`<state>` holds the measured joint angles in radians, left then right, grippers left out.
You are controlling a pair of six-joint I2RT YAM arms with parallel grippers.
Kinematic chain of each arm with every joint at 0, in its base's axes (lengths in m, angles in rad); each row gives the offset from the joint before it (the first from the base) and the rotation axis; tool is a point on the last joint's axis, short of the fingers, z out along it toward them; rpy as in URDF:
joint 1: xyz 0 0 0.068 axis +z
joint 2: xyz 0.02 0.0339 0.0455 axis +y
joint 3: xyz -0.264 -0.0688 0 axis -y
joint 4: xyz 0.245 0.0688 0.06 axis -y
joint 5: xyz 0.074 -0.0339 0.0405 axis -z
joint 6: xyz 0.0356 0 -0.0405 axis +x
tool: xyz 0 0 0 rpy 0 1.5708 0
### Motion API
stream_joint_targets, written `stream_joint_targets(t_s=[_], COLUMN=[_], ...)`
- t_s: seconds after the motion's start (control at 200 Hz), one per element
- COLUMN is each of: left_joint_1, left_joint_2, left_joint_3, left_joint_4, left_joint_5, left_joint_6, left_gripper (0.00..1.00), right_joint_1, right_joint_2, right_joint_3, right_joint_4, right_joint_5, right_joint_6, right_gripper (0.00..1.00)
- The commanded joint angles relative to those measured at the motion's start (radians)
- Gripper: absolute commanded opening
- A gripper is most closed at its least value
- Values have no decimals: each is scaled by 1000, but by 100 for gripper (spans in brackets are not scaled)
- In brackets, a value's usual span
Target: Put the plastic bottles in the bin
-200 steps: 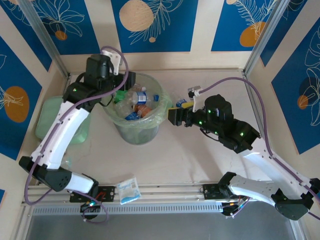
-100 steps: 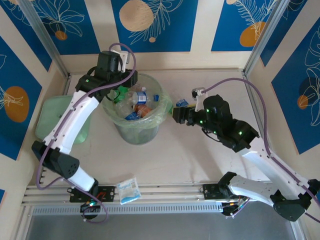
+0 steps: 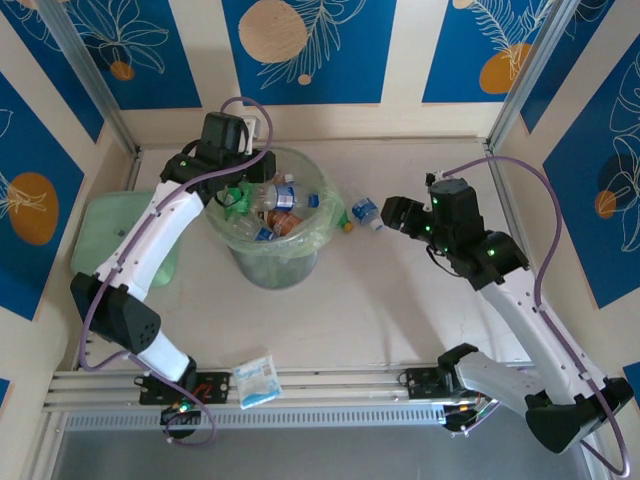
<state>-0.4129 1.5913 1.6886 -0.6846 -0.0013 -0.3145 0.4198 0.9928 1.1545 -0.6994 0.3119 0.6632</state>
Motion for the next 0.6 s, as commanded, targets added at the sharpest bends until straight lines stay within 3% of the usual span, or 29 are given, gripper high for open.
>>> stream_joint_targets(t_s=[0.0, 0.16, 0.33, 0.595], left_joint_1=[6, 6, 6, 4], left_joint_2=[-34, -78, -160, -397], left_joint_3=[21, 139, 207, 5], left_joint_4=[4, -21, -47, 42], left_joint_5=[67, 88, 81, 192], left_joint_6=[-28, -31, -34, -95], left_gripper=[49, 57, 58, 60], right_joint_1=[-73, -156, -163, -183], right_joint_2=[49, 183, 347, 696], right_joint_3=[20, 44, 74, 260], right_joint_4=[-55, -48, 25, 54], right_joint_5=[-71, -164, -225, -248], right_joint_6=[27, 10, -19, -141], right_gripper=[75, 77, 77, 81])
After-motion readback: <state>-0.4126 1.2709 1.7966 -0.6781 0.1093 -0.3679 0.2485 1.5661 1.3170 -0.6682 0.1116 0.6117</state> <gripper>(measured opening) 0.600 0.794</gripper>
